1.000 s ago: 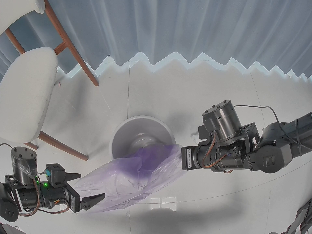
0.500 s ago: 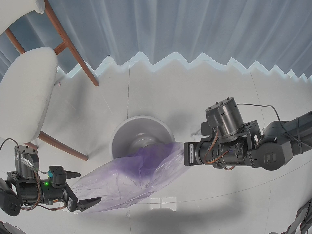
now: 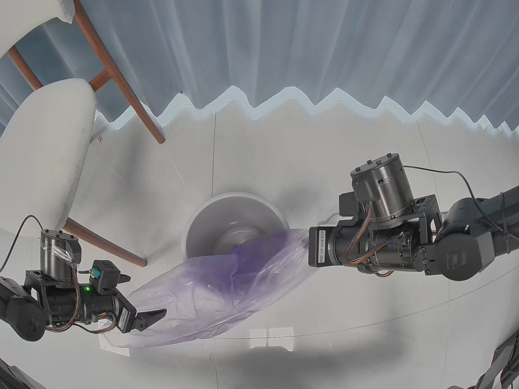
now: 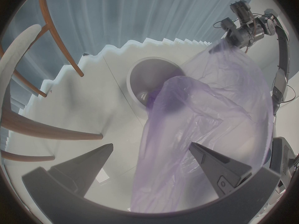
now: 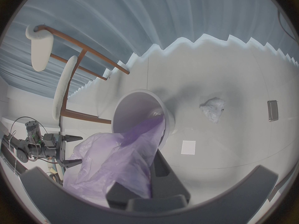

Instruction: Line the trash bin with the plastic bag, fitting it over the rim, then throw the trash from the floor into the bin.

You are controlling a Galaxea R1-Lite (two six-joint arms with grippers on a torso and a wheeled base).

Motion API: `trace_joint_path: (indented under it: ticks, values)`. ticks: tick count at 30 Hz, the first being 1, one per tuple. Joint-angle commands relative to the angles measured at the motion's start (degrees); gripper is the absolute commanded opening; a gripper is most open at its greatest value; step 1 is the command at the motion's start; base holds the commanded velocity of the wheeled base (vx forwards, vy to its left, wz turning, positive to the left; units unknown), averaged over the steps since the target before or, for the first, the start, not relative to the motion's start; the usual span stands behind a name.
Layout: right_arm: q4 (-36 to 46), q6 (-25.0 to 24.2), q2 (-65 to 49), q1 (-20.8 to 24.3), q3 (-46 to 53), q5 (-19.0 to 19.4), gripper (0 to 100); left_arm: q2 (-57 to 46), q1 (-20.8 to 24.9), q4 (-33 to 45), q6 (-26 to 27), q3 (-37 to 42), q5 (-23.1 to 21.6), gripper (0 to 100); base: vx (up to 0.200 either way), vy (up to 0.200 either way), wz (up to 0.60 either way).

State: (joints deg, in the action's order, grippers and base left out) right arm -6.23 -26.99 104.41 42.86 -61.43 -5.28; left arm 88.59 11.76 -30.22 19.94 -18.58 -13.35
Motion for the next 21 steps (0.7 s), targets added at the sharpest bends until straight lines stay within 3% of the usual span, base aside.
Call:
trace_joint_path:
  ticks: [1, 8, 9, 21]
  values:
    - [0.1, -0.1, -1.7, 0.0, 0.4, 0.0, 0, 2.9, -0.3, 0.1, 0.0, -0.6, 0.0, 100, 0.000, 0.000, 0.00]
    - [0.0, 0.0, -2.6, -0.1, 2.4, 0.0, 0, 4.0, -0.3, -0.2, -0.1, -1.1, -0.1, 100, 0.000, 0.000, 0.00]
    - [0.0, 0.0, -2.7, -0.1, 2.5, 0.0, 0, 4.3, -0.4, -0.1, -0.1, -1.6, -0.3, 0, 0.000, 0.000, 0.00]
    - [-0.1, -0.5, -2.5, -0.1, 1.9, 0.1, 0, 3.0, 0.1, 0.1, -1.0, -0.9, -1.7, 0, 0.000, 0.000, 0.00]
